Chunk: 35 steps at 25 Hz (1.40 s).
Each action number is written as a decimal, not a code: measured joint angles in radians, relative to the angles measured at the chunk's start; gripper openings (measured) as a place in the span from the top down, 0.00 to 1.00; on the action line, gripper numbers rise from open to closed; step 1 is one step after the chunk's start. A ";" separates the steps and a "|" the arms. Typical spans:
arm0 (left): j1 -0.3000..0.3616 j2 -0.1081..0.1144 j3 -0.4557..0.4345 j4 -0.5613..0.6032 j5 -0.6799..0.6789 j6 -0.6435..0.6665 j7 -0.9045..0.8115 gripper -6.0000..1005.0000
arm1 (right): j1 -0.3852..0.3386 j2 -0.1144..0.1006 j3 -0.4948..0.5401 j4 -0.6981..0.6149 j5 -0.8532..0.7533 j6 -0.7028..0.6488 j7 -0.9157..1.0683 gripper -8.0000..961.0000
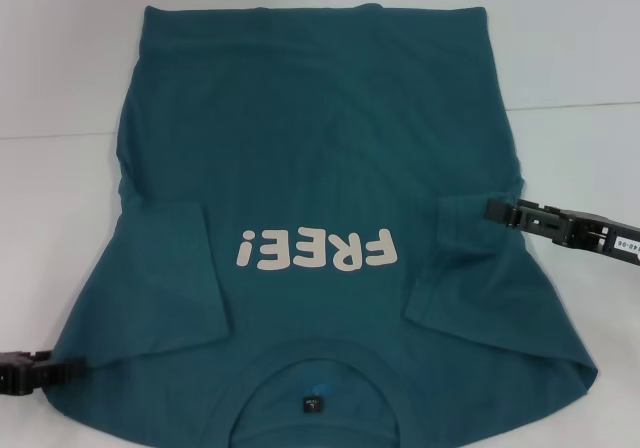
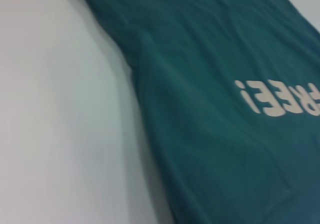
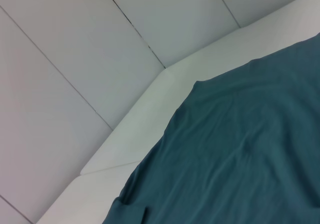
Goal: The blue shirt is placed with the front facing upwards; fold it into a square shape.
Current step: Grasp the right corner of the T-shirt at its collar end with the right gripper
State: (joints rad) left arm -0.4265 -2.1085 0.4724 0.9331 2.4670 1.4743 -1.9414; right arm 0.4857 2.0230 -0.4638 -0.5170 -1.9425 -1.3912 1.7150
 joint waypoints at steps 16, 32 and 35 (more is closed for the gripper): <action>-0.009 -0.007 0.013 0.006 0.019 -0.035 -0.018 0.83 | 0.001 0.000 0.002 0.000 0.000 0.000 0.002 0.03; -0.014 -0.006 0.012 0.009 0.012 -0.036 -0.041 0.94 | -0.032 -0.075 -0.002 -0.014 -0.197 -0.044 0.261 0.03; -0.014 -0.006 0.012 0.009 0.012 -0.037 -0.042 0.94 | -0.050 -0.094 -0.002 -0.014 -0.211 -0.053 0.322 0.03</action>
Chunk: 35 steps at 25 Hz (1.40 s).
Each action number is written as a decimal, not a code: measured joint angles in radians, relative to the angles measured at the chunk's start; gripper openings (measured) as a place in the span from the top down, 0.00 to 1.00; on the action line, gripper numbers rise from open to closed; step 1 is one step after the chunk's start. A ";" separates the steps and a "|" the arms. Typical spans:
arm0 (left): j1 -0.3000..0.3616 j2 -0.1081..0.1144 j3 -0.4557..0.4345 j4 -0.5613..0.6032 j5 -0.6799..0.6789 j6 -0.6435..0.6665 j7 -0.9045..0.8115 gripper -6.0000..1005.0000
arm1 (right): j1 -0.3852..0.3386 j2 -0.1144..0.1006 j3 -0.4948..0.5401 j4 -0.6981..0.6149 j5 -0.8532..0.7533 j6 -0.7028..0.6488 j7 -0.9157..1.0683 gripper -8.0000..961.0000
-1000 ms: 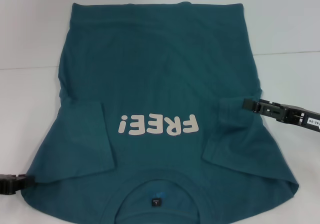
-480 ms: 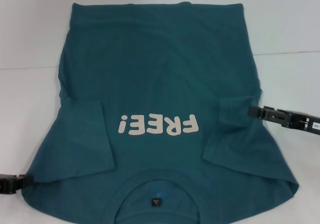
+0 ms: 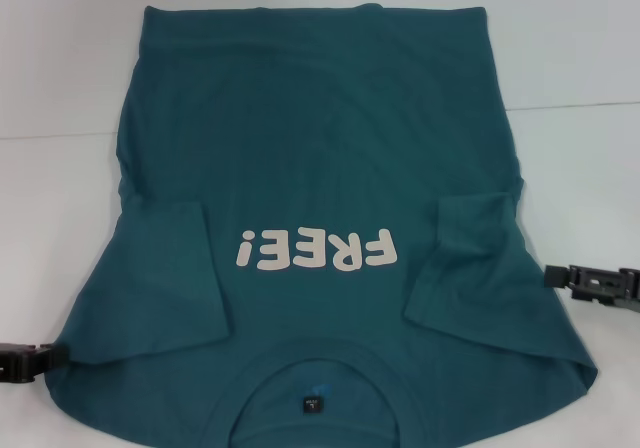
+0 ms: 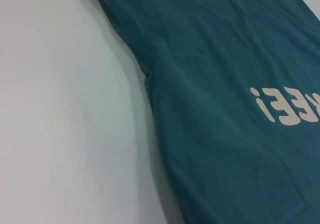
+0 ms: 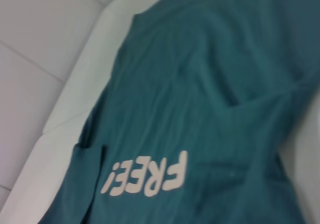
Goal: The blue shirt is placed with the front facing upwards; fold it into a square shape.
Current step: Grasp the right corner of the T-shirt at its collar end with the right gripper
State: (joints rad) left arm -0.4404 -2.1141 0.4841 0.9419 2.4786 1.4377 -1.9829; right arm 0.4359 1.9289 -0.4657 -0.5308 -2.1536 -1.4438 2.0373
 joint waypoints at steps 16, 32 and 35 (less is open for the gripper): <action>-0.009 -0.001 0.002 -0.001 0.001 -0.001 0.001 0.95 | -0.032 -0.007 -0.002 0.004 -0.080 -0.018 0.079 0.03; -0.009 0.000 0.002 -0.003 0.001 -0.004 0.007 0.94 | -0.019 0.004 -0.002 0.000 -0.117 -0.043 0.100 0.04; -0.013 0.001 0.002 -0.004 0.001 -0.004 0.008 0.94 | -0.012 0.008 -0.002 0.000 -0.118 -0.060 0.100 0.03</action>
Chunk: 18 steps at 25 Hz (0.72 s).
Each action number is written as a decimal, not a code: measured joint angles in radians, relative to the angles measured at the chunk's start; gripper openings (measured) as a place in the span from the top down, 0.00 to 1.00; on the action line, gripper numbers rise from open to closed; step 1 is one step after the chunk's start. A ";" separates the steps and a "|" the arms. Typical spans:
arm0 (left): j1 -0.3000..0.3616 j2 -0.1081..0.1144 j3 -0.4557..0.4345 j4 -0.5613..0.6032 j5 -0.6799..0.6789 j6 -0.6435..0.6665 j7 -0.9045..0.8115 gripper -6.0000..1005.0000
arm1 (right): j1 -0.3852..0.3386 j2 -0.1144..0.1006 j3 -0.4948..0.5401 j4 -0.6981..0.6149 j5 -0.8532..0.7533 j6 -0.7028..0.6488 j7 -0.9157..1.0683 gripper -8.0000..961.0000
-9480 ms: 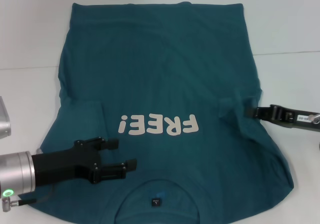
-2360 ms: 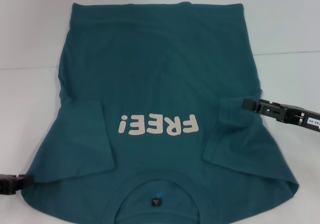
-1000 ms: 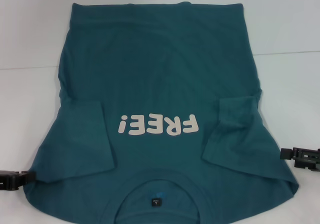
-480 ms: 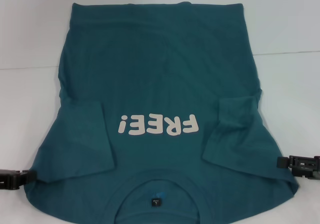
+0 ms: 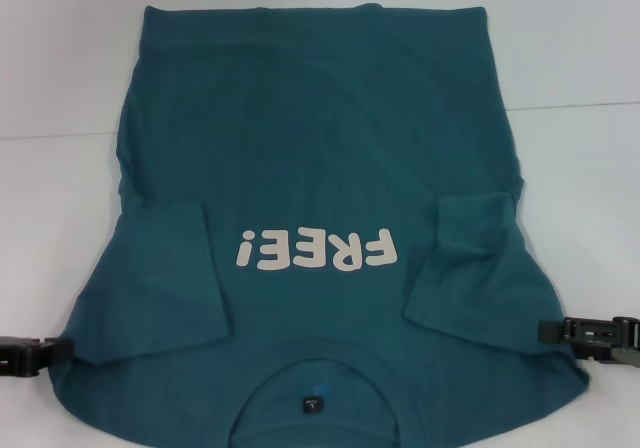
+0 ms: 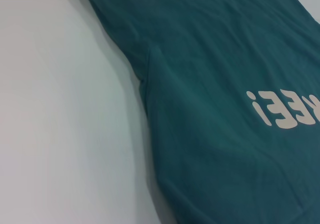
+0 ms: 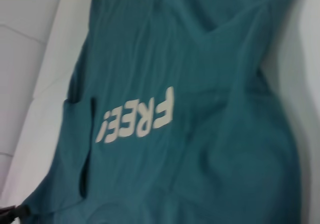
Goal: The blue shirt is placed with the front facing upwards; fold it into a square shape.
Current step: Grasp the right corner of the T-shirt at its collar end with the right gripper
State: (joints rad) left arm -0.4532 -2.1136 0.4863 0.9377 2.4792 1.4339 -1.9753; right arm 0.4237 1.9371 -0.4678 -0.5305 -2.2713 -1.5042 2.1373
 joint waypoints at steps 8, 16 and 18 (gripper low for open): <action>-0.010 0.002 0.000 -0.003 0.002 -0.001 0.003 0.94 | 0.031 0.013 -0.008 0.000 -0.001 -0.030 0.000 0.03; -0.016 0.002 0.000 -0.007 0.006 -0.007 0.004 0.94 | 0.049 0.018 -0.042 0.000 -0.001 -0.040 0.001 0.04; -0.016 0.001 0.000 -0.008 0.007 -0.010 0.004 0.94 | 0.043 0.018 -0.055 0.001 -0.001 -0.045 0.010 0.04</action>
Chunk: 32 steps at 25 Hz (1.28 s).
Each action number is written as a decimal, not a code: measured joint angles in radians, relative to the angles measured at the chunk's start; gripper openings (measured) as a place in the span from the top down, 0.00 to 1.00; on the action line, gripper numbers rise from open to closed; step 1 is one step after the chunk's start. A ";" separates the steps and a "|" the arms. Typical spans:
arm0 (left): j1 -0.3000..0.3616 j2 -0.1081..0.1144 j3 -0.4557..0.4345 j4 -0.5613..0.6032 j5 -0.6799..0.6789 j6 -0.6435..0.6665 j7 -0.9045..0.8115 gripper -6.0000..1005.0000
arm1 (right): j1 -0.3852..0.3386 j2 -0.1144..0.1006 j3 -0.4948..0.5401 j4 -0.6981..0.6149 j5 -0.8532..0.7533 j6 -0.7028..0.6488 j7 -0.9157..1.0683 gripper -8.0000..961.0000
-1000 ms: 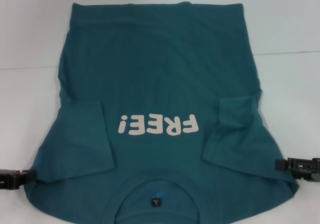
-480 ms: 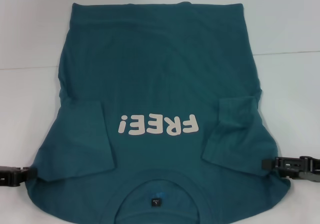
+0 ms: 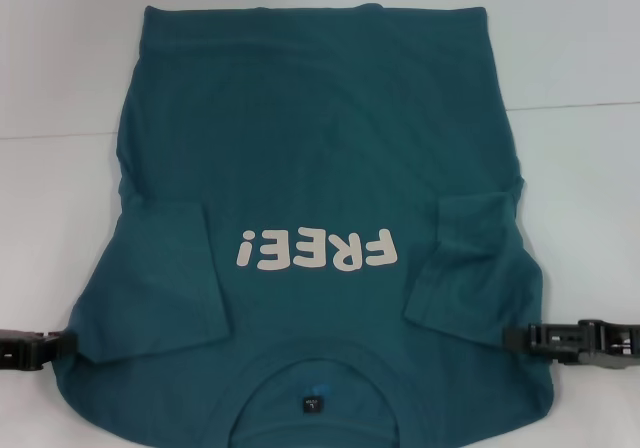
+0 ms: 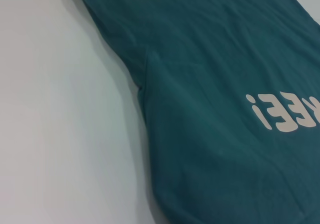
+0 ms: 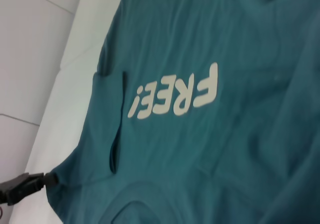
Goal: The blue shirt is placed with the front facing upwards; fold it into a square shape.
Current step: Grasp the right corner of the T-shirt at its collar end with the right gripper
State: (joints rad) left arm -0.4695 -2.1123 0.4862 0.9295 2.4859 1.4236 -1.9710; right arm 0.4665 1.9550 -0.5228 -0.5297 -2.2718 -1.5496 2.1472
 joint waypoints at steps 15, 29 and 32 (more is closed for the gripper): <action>-0.008 -0.007 0.000 -0.002 -0.007 -0.008 0.000 0.94 | -0.050 -0.017 0.009 -0.040 0.002 -0.006 0.026 0.04; -0.015 -0.009 0.000 -0.001 -0.007 -0.008 -0.003 0.95 | -0.062 -0.023 0.007 -0.066 -0.026 0.000 0.058 0.04; -0.016 -0.009 0.000 -0.001 -0.007 -0.008 -0.002 0.95 | -0.063 -0.022 0.006 -0.066 -0.026 -0.003 0.059 0.04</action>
State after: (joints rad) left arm -0.4859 -2.1215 0.4861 0.9281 2.4786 1.4156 -1.9735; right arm 0.4032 1.9328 -0.5169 -0.5953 -2.2980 -1.5531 2.2058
